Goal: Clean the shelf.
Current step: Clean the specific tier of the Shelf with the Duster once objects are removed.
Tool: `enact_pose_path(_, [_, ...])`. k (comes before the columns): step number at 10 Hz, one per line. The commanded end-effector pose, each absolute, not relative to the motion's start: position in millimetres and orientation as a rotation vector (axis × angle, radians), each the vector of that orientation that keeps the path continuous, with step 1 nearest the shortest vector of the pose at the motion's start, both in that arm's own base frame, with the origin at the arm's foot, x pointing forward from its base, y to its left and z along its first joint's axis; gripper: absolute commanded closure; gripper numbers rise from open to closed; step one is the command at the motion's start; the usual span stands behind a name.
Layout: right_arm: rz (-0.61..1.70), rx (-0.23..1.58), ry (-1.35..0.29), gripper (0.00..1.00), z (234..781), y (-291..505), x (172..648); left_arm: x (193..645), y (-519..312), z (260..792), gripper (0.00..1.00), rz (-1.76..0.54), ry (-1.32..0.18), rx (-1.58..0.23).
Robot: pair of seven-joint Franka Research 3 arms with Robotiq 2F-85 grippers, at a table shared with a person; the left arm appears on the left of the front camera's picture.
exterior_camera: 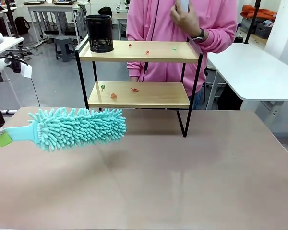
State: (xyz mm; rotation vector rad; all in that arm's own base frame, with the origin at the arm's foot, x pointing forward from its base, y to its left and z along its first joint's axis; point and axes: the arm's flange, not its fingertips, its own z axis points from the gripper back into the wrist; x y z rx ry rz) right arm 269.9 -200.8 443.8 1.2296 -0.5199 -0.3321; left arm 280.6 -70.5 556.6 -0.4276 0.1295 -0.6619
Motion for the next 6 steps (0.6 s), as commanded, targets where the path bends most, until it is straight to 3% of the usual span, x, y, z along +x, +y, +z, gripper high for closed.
enact_pose_path(1, [-0.316,1.24,-0.552,0.0,444.8,-200.6,272.8,275.6,-84.9,562.8,0.88,-0.581,0.04,-0.488])
enact_pose_path(3, [-0.316,1.24,-0.552,0.0,444.8,-200.6,272.8,271.4,-97.9,571.7,0.88,-0.583,0.003,-0.514])
enact_pose_path(6, [-0.316,1.24,-0.552,0.0,444.8,-200.6,272.8,271.8,-115.0,575.0,0.88,-0.414,-0.046,-0.408])
